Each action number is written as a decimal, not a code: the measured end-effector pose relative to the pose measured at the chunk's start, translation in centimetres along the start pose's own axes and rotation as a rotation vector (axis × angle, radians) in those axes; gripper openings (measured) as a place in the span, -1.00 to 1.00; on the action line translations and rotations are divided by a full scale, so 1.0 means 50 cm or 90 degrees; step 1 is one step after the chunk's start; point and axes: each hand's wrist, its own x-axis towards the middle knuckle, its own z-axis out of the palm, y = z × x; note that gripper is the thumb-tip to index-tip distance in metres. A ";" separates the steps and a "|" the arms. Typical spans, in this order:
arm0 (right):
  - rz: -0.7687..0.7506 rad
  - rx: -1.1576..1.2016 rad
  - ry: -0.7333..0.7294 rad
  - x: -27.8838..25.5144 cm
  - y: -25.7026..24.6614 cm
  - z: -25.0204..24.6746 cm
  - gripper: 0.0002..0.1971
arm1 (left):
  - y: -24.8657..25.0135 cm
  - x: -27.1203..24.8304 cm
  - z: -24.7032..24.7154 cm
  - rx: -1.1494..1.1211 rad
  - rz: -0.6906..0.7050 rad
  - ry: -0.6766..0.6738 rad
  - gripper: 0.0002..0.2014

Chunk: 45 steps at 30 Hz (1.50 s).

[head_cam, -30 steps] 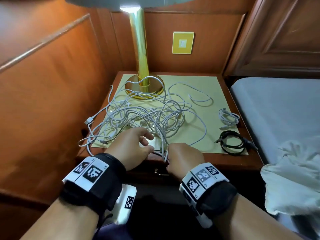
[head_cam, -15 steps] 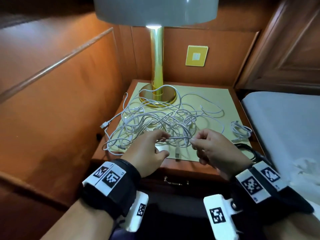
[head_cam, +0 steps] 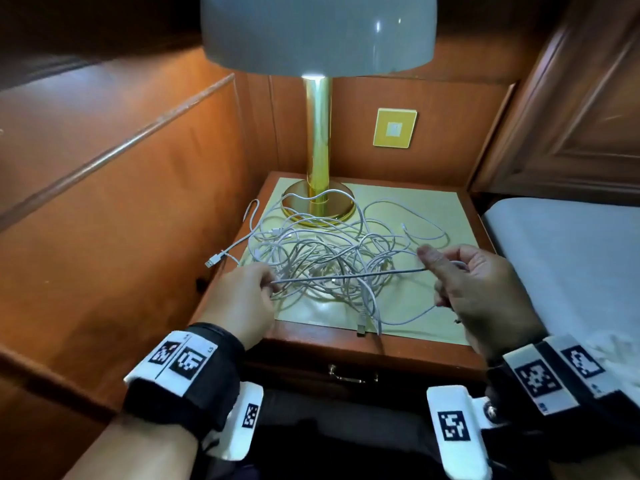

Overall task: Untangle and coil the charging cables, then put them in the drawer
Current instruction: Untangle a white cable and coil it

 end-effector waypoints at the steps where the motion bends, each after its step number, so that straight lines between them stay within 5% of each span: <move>1: 0.021 0.045 0.017 0.001 0.000 0.000 -0.51 | -0.007 0.001 -0.005 -0.008 -0.012 0.017 -0.80; 7: 0.198 0.563 -0.027 -0.015 -0.030 0.022 -0.81 | -0.017 -0.005 -0.015 0.009 0.000 0.057 -0.91; 9: 0.193 0.602 -0.091 -0.029 -0.044 0.029 -0.78 | -0.016 -0.005 -0.012 0.010 0.015 0.048 -0.91; 12: 0.100 0.338 -0.160 -0.052 -0.043 0.046 -0.70 | -0.014 -0.004 -0.009 0.005 0.063 0.041 -0.89; 15: -0.046 -0.122 -0.210 -0.073 -0.016 0.076 -0.75 | -0.018 -0.004 -0.006 -0.010 0.118 0.029 -0.84; 17: -0.073 -0.349 -0.271 -0.079 0.005 0.096 -0.55 | -0.019 -0.006 -0.004 -0.023 0.154 0.019 -0.82; 20: -0.068 -0.389 -0.376 -0.085 0.021 0.121 -0.34 | -0.018 -0.009 -0.001 -0.045 0.196 0.015 -0.85; 24: -0.131 -0.265 -0.351 -0.088 0.004 0.139 -0.82 | -0.023 -0.007 -0.001 -0.080 0.209 0.055 -0.87; 28: -0.107 -0.038 -0.173 -0.073 -0.020 0.122 -0.52 | -0.051 0.007 0.000 -0.020 0.146 0.037 -0.94; 31: -0.006 0.194 -0.098 -0.057 -0.028 0.098 -0.57 | -0.068 0.018 -0.002 -0.002 0.134 0.063 -0.95; 34: 0.124 0.523 -0.123 -0.045 -0.036 0.094 -0.87 | -0.061 0.019 0.002 0.002 0.149 0.058 -0.96; 37: 0.169 0.696 -0.180 -0.048 -0.054 0.094 -0.86 | -0.051 0.019 0.009 0.009 0.160 0.058 -0.96; 40: 0.180 0.563 -0.170 -0.057 -0.060 0.092 -0.72 | -0.052 0.022 0.010 -0.008 0.199 0.068 -0.86; 44: 0.119 0.062 -0.210 -0.064 -0.024 0.126 -0.95 | -0.050 0.014 0.016 -0.007 0.242 0.047 -0.82; 45: 0.082 -0.051 -0.238 -0.066 -0.010 0.136 -0.87 | -0.049 0.012 0.018 -0.018 0.249 0.043 -0.80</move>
